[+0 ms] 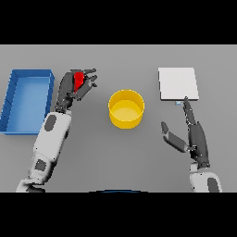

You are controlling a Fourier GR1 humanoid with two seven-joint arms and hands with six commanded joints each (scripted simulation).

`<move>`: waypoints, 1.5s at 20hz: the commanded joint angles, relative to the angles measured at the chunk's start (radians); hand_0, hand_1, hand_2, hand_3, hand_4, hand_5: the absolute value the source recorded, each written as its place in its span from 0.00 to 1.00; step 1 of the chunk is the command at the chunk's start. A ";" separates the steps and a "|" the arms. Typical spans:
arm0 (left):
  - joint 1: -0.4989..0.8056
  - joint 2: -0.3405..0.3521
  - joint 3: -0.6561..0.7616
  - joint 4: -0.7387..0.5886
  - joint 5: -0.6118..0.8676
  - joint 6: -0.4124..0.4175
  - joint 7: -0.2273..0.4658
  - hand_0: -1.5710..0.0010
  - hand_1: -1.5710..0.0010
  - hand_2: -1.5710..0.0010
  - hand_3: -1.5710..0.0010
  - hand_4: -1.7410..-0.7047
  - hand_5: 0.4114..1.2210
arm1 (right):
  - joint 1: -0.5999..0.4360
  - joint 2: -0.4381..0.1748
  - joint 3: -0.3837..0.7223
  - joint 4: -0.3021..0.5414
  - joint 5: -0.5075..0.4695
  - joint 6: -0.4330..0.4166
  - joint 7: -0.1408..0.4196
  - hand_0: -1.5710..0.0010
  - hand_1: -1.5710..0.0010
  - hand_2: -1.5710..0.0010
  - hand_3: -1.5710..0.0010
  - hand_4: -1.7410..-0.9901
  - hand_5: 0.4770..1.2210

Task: Pick up the red beaker and tilt it to pour out 1 green nut into yellow bowl. Pick up the yellow bowl and place it on the metallic measuring scale.

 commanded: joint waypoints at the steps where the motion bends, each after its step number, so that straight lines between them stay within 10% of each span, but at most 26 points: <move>1: -0.013 0.022 -0.022 -0.023 -0.022 -0.001 0.038 0.01 0.01 0.01 0.01 0.02 0.87 | 0.002 -0.006 -0.002 0.000 0.002 0.002 0.001 1.00 1.00 1.00 1.00 0.64 0.24; 17: -0.144 0.220 -0.467 -0.111 -0.460 -0.102 0.407 0.00 0.00 0.00 0.00 0.00 0.88 | 0.002 -0.008 0.006 -0.015 0.013 0.006 0.033 1.00 1.00 1.00 1.00 0.65 0.29; 30: -0.394 0.285 -0.804 -0.010 -0.747 -0.330 0.339 0.00 0.00 0.00 0.15 0.03 0.99 | 0.015 0.028 0.001 0.004 -0.020 0.003 0.007 1.00 1.00 1.00 1.00 0.60 0.26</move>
